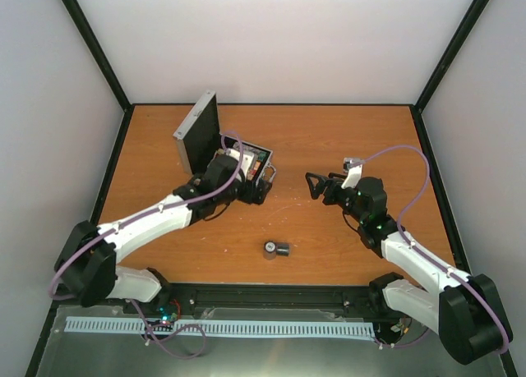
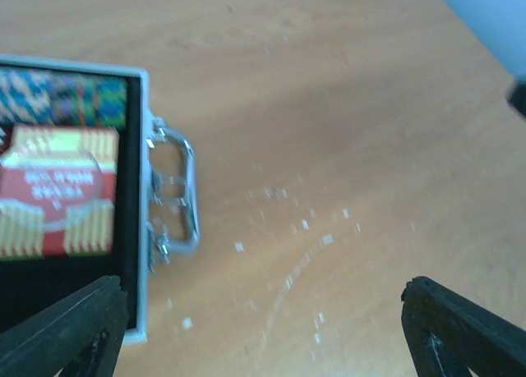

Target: Pack up texas hold em set

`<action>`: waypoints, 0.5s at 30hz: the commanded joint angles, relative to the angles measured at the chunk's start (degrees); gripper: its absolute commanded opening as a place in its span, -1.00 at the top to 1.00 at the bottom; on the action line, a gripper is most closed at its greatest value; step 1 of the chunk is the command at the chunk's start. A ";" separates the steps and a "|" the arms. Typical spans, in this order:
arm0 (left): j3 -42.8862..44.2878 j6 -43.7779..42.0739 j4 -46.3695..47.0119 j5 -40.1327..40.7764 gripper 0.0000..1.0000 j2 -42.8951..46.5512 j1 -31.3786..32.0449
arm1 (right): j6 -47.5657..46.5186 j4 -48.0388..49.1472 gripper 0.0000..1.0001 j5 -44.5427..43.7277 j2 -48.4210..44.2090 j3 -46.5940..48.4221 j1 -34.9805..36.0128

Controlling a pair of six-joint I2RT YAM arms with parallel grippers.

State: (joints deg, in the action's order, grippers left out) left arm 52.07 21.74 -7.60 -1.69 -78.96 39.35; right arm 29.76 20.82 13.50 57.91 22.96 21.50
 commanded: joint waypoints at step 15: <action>-14.55 0.96 -3.07 0.86 -0.85 7.76 18.60 | 0.72 0.55 -1.00 0.25 1.39 1.49 -0.55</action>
State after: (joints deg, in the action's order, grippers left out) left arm 37.69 21.80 -10.44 -2.81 -69.28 55.37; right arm 30.09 20.80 13.78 58.83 23.00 21.50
